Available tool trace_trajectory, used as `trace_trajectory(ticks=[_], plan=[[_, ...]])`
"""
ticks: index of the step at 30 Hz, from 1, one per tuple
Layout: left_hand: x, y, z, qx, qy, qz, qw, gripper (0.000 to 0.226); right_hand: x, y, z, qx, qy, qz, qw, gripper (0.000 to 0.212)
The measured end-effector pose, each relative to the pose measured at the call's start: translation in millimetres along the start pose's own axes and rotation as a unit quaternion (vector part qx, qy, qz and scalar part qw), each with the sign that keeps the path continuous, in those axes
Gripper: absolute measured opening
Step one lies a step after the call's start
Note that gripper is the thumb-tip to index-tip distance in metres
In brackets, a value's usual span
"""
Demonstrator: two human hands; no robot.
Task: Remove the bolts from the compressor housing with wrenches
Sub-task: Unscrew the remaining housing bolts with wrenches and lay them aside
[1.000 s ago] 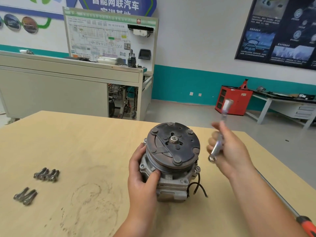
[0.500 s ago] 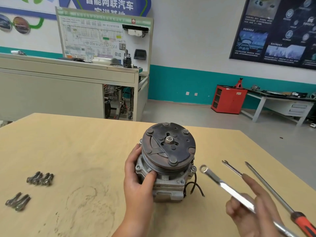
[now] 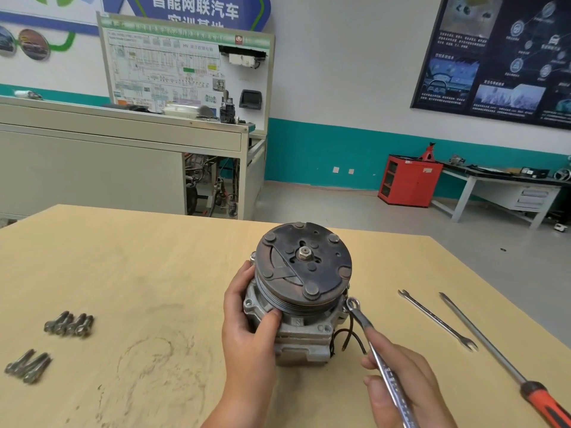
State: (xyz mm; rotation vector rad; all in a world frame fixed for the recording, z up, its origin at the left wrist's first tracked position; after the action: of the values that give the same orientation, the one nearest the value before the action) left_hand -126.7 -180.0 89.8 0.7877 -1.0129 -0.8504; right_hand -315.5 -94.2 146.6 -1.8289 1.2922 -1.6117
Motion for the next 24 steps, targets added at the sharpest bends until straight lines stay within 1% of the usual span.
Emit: trace_trajectory(ticks=[2, 5, 7, 10, 12, 13, 15, 16, 18, 20, 22, 24], plan=[[0, 0, 0, -0.004, -0.002, 0.002, 1.0, 0.055, -1, -7, 2, -0.026, 0.007, -0.032, 0.999, 0.028], [0, -1, 0, -0.007, -0.003, 0.006, 1.0, 0.056, -2, -8, 2, -0.014, 0.023, -0.047, 0.999, 0.041], [0, 0, 0, -0.007, -0.003, 0.008, 1.0, 0.055, -1, -2, 2, 0.019, 0.021, -0.027, 0.999, 0.044], [1, 0, 1, -0.007, -0.006, 0.008, 1.0, 0.055, 1, 9, -3, 0.101, 0.009, 0.013, 0.995, 0.042], [1, -1, 1, -0.007, -0.008, 0.007, 1.0, 0.055, 5, 14, -8, 0.135, 0.0, 0.025, 0.991, 0.053], [1, -1, 1, -0.006, -0.008, 0.006, 1.0, 0.055, 9, 15, -10, 0.146, 0.007, 0.029, 0.989, 0.052], [1, -2, 0, -0.005, -0.007, 0.004, 1.0, 0.055, 21, 23, -17, 0.173, 0.046, 0.034, 0.983, 0.035], [1, -2, 0, -0.007, -0.006, 0.003, 1.0, 0.055, 28, 29, -19, 0.183, 0.068, 0.045, 0.98, 0.033], [1, -1, 0, -0.009, -0.005, 0.004, 1.0, 0.055, 45, 45, -18, 0.206, 0.097, 0.076, 0.971, 0.036], [0, 0, 0, -0.006, -0.005, 0.006, 1.0, 0.055, 65, 63, -15, 0.258, 0.117, 0.1, 0.954, 0.026], [0, 1, 0, -0.002, -0.002, 0.006, 1.0, 0.056, 83, 79, -5, 0.301, 0.108, 0.13, 0.939, 0.015], [0, 1, 0, 0.0, -0.002, 0.006, 1.0, 0.058, 96, 86, 6, 0.311, 0.07, 0.144, 0.937, 0.015]])
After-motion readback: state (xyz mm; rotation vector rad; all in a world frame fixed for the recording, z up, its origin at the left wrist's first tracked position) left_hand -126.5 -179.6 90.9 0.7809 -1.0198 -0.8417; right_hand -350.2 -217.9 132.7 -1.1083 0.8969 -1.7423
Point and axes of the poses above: each hand's wrist, its own x-axis towards the middle knuckle, its own z-axis out of the palm, y = z × x, the point moved 10 cm from there along x, towards the middle knuckle, and after that the axes turned 6 degrees about -y, right-handed, at the moved point
